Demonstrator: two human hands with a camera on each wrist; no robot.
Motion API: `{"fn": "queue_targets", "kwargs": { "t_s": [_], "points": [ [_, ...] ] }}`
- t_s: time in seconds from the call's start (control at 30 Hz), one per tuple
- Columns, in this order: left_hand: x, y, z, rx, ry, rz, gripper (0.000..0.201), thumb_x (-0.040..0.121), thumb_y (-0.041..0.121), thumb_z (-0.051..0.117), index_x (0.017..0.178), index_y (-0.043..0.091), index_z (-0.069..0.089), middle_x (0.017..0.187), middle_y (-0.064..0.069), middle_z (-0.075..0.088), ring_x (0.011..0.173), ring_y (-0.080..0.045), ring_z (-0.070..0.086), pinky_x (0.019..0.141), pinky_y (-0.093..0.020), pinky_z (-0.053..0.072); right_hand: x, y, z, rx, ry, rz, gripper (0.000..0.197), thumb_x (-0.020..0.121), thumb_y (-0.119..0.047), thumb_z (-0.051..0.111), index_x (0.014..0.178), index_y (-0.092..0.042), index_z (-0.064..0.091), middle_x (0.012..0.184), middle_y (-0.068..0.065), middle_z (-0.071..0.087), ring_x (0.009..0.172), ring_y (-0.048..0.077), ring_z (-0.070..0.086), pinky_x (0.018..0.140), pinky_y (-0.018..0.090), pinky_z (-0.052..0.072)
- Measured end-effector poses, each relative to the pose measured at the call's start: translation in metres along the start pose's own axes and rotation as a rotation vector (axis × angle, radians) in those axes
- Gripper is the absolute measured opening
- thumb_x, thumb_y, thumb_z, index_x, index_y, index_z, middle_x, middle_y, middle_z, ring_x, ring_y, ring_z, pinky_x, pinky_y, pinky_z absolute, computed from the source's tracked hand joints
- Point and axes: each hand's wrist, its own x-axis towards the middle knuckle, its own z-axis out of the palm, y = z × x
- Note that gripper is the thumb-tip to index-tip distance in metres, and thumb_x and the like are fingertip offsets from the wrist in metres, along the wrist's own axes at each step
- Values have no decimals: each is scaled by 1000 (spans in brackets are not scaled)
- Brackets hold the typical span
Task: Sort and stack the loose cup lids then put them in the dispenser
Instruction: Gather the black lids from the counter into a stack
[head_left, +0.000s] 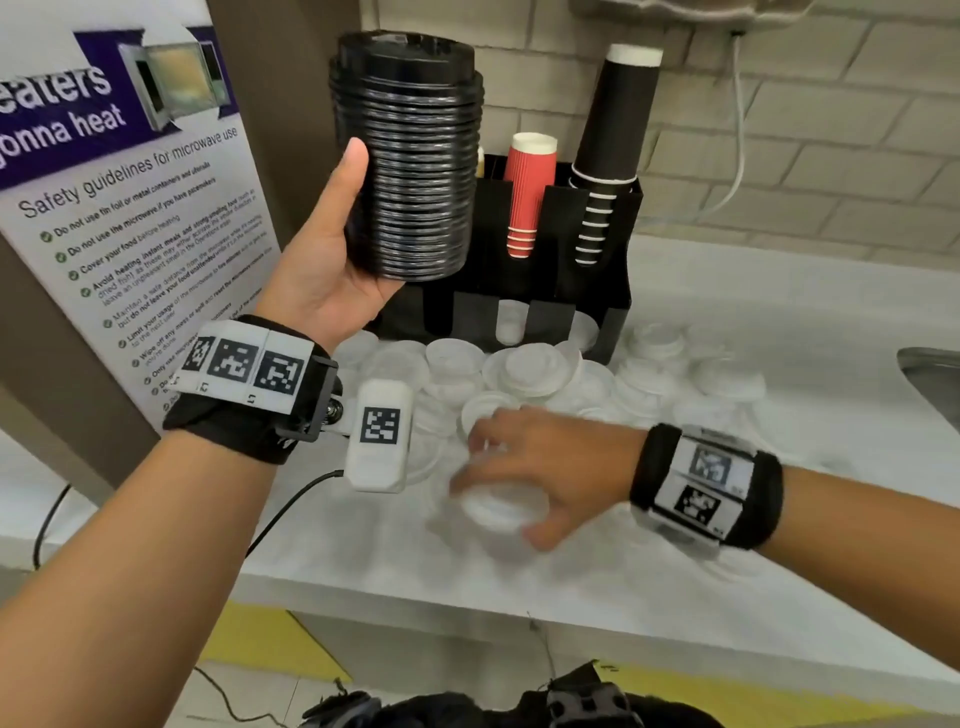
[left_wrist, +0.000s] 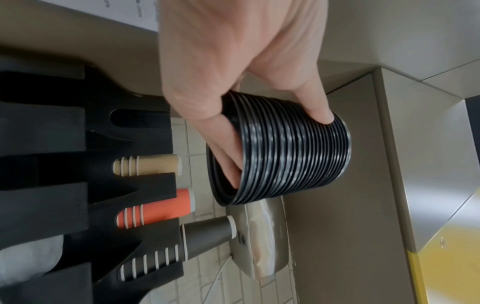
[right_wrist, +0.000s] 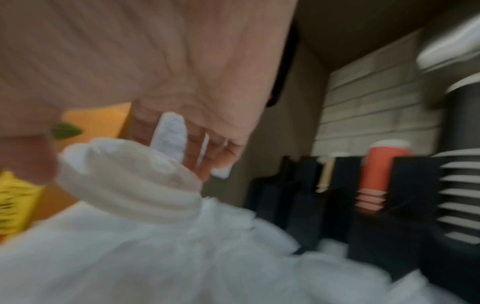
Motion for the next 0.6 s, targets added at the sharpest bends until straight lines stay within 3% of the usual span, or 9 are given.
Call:
{"fn": "queue_targets", "kwargs": {
  "t_s": [0.07,0.13,0.2,0.27,0.37,0.5,0.57,0.6],
  "points": [
    [-3,7,-3,2,-2,17,62,96,43,49,147,10,37,147,-12,48,134,-28,48,104,-43,45,-1,25,-15,-49,35,194,71,70,-46,70,135,-37,42,121,6,44,103,23,45,85,34,37],
    [-8,12,-7,-15,4,39,67,88,42,58,145,10,41,144,-11,51,133,-28,49,101,-42,48,-1,52,-22,-163,-49,395,73,74,-48,66,139,-42,32,122,5,42,108,25,44,84,32,34],
    [-12,17,-12,-18,24,57,68,84,41,62,142,11,44,140,-10,56,131,-28,51,96,-41,50,3,75,-24,-261,-159,588,83,77,-51,66,145,-42,19,129,9,38,117,30,40,92,38,35],
    [-15,21,-17,-10,53,66,70,82,41,64,142,11,44,138,-10,58,129,-27,54,94,-40,52,17,81,-24,-264,-131,690,91,76,-56,67,148,-38,14,140,10,31,128,33,32,102,46,32],
    [-17,26,-22,-19,97,83,67,82,40,64,140,11,46,137,-11,59,127,-27,55,94,-41,52,71,64,-27,-93,20,522,93,70,-64,68,146,-38,20,145,6,29,132,31,28,104,50,29],
    [-20,29,-24,-36,114,82,62,83,39,62,136,10,49,137,-12,58,127,-28,55,94,-42,52,157,10,-23,-90,-217,295,120,54,-72,75,149,-43,8,158,-4,7,144,29,7,109,66,13],
    [-22,31,-25,-31,119,79,60,83,39,61,135,10,50,137,-12,58,128,-28,55,95,-42,51,187,-5,-20,-33,-238,341,122,62,-62,78,152,-30,3,159,-2,1,144,33,3,110,65,6],
    [-23,31,-26,-25,124,77,59,84,40,60,134,10,51,138,-12,58,128,-28,54,95,-43,51,196,-5,-16,48,-182,360,107,76,-48,75,153,-21,6,160,5,2,144,37,3,112,62,6]
  ]
}}
